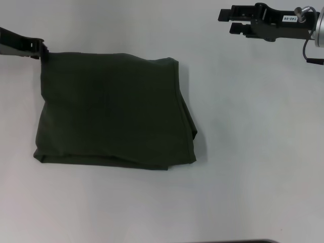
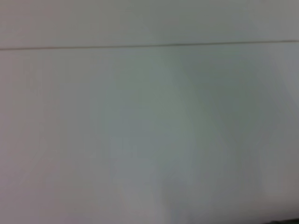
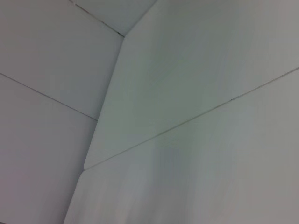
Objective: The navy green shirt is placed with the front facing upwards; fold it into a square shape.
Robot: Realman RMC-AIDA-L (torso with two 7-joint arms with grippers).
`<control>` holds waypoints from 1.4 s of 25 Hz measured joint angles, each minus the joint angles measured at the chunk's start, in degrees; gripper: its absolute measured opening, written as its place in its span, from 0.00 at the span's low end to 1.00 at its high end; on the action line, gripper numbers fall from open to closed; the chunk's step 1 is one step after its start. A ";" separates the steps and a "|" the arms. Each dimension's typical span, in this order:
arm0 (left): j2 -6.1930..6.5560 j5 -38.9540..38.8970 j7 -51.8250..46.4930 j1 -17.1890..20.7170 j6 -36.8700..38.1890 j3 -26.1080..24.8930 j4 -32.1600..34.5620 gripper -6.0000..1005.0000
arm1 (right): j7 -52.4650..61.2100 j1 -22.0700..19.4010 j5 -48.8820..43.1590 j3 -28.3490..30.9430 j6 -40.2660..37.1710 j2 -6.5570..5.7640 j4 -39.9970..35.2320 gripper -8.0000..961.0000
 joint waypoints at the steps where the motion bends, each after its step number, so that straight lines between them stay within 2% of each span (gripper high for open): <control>1: -0.07 0.00 0.00 0.31 0.05 -0.10 0.56 0.14 | 0.02 -0.01 0.00 0.02 0.01 0.00 0.00 0.69; 7: -0.19 -0.34 -1.99 2.99 0.19 -0.47 5.85 0.26 | 0.29 -0.01 0.00 0.52 0.00 -0.12 -0.01 0.68; 13: 0.51 -0.61 -2.31 4.11 4.46 -5.97 8.87 0.36 | 0.81 -0.22 -0.03 0.61 -0.35 -0.71 0.00 0.68; 18: 0.65 -6.54 3.87 4.67 12.74 -9.63 8.63 0.35 | 1.75 -0.44 -0.12 0.50 -0.49 -1.52 0.01 0.68; 22: 1.25 -11.91 7.10 5.31 19.83 -10.00 8.60 0.35 | 7.35 0.10 -2.14 -0.53 -1.67 -3.45 0.32 0.68; 28: 1.57 -14.26 8.17 5.35 26.86 -10.61 8.79 0.35 | 13.64 3.11 -9.91 -1.06 -5.99 -5.89 0.48 0.68; 31: 1.58 -14.84 8.76 4.76 29.59 -10.47 8.69 0.35 | 16.61 5.51 -14.61 -1.63 -7.99 -6.13 0.61 0.68; 35: 1.29 -15.84 9.08 3.80 31.94 -10.31 8.68 0.35 | 17.37 7.62 -16.15 -2.06 -9.21 -5.53 0.62 0.67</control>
